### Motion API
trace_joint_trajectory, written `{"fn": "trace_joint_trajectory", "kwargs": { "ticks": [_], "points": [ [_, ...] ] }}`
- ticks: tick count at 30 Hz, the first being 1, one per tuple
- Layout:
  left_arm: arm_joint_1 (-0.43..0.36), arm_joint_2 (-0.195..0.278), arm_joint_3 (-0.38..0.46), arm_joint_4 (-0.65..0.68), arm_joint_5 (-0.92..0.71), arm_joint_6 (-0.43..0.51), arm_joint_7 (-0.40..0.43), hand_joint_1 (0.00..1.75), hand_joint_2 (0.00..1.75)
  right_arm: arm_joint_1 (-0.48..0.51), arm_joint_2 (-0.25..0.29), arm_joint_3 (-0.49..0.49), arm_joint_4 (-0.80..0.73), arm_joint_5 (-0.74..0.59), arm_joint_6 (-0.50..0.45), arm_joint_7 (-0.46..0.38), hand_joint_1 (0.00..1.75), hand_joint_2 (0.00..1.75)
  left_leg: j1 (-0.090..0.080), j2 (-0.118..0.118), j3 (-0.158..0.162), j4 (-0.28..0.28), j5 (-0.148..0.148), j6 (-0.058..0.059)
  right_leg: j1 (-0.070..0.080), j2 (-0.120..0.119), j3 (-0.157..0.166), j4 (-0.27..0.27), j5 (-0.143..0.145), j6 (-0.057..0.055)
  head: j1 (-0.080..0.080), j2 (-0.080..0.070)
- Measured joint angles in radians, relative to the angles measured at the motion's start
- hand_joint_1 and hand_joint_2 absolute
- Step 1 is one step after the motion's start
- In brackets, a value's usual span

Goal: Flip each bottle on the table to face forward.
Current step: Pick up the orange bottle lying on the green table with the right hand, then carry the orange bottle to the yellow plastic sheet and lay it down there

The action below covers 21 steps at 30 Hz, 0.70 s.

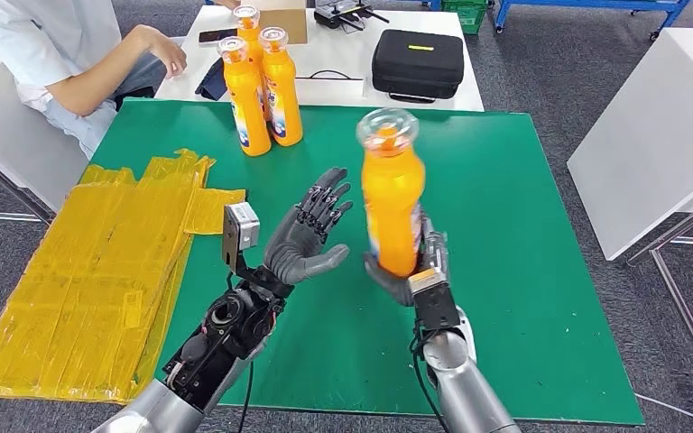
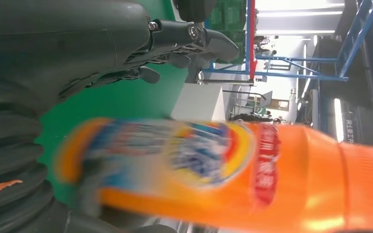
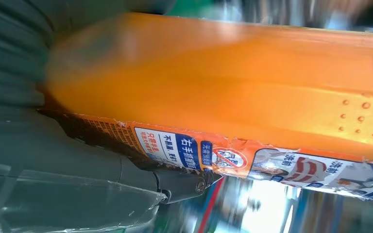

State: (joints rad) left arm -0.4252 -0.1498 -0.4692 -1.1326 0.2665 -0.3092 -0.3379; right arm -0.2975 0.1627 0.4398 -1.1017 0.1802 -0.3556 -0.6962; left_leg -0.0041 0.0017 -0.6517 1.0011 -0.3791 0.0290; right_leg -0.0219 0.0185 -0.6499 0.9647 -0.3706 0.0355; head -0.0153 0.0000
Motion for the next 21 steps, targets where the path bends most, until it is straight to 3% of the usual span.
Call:
{"fn": "trace_joint_trajectory", "kwargs": {
  "ticks": [5,10,16,21],
  "points": [
    [-0.021,0.004,-0.013,0.034,0.009,0.015,-0.032,0.0,1.75,-0.026,0.016,0.121,0.058,-0.009,0.108,0.001,1.75,1.75,0.001,0.0,0.0,0.0,0.001,-0.001,0.001,0.0,0.0,0.0,0.0,0.0,0.0,0.0],
    [-0.023,0.013,-0.016,0.046,0.004,0.025,-0.046,0.0,1.75,-0.047,0.016,0.157,0.09,-0.027,0.143,0.003,1.75,1.75,0.001,-0.001,-0.001,0.0,0.001,-0.001,0.001,0.0,0.0,0.0,0.0,0.0,0.0,0.0],
    [-0.021,0.027,-0.011,0.062,-0.012,0.067,-0.077,0.04,1.75,-0.126,0.011,0.186,0.196,-0.091,0.445,0.007,1.75,1.75,0.001,-0.001,-0.001,0.0,0.001,-0.001,0.001,0.0,-0.001,0.0,0.0,0.0,0.0,0.0],
    [-0.016,0.032,-0.001,0.077,-0.01,0.074,-0.09,0.17,1.75,-0.166,0.006,0.203,0.247,-0.073,0.475,0.007,1.75,1.75,0.001,-0.001,-0.001,0.0,0.001,-0.001,0.001,-0.001,-0.001,0.0,0.0,0.0,0.0,0.0]
  ]
}}
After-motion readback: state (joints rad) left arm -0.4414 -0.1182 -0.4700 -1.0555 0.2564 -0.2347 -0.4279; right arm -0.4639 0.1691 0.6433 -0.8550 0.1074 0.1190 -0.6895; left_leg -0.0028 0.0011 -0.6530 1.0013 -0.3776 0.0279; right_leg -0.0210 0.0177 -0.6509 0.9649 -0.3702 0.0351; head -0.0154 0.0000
